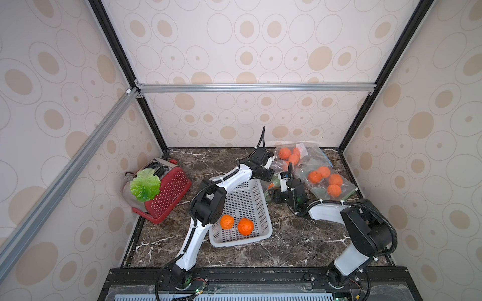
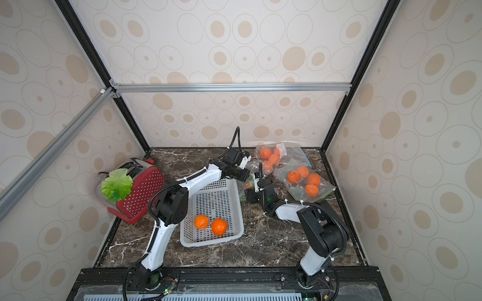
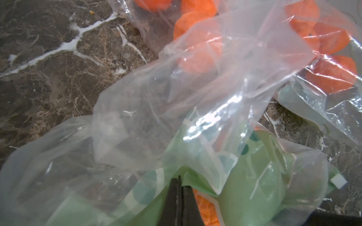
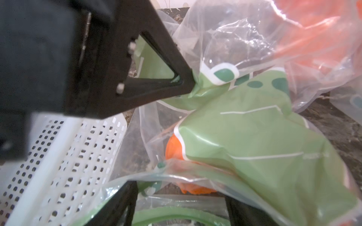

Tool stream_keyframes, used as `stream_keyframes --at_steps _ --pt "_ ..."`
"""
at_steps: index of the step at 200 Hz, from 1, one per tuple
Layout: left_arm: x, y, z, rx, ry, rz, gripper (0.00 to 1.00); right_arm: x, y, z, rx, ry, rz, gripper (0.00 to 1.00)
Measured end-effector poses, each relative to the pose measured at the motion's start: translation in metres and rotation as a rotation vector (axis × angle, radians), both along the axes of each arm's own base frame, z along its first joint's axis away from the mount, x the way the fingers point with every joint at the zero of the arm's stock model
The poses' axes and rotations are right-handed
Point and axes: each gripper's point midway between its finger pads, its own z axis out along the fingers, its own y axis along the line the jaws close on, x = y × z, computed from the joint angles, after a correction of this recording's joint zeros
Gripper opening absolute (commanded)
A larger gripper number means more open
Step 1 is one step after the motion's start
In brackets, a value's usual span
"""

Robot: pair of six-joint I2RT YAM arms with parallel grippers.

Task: Open the zip-top bag and take out the orange
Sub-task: Pick up the orange from the zipper food storage bag.

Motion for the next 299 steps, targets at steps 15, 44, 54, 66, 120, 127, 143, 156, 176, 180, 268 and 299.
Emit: stream_keyframes --at_steps 15,44,54,66,120,127,143,156,176,180,268,299 --pt "0.0 0.0 0.0 -0.001 0.001 0.0 0.0 0.006 0.003 -0.002 -0.014 0.01 0.004 0.74" --pt "0.003 0.002 0.0 -0.002 -0.002 0.007 0.0 0.019 0.007 -0.008 -0.046 0.037 0.001 0.76" --pt "0.003 0.003 0.001 -0.005 -0.001 0.007 0.0 0.021 0.008 -0.011 -0.058 0.045 0.004 0.76" --pt "0.003 0.003 0.001 -0.005 -0.001 0.007 0.0 0.022 0.008 -0.018 -0.074 0.06 0.009 0.76" --pt "0.003 0.003 0.0 -0.003 -0.003 0.003 0.0 0.005 0.002 -0.018 -0.11 0.066 0.048 0.81" --pt "0.003 0.003 0.0 -0.003 -0.003 0.002 0.0 0.001 0.001 -0.013 -0.106 0.057 0.059 0.82" --pt "0.003 0.003 0.0 -0.003 -0.003 0.0 0.0 -0.006 0.002 0.002 -0.095 0.025 0.089 0.83" --pt "0.003 0.003 0.0 -0.004 -0.003 -0.001 0.0 -0.011 0.004 0.013 -0.087 -0.003 0.127 0.82" --pt "0.003 0.003 0.0 -0.004 -0.003 -0.001 0.0 -0.018 0.006 0.019 -0.099 -0.028 0.185 0.77" --pt "0.003 0.003 0.0 -0.004 -0.003 -0.001 0.0 -0.019 0.006 0.018 -0.108 -0.029 0.198 0.76" --pt "0.003 0.002 0.0 -0.006 -0.004 -0.002 0.0 -0.025 -0.023 -0.004 -0.148 0.074 0.213 0.3" --pt "0.003 0.002 0.0 -0.006 -0.004 -0.002 0.0 -0.026 -0.026 -0.007 -0.147 0.092 0.19 0.27"
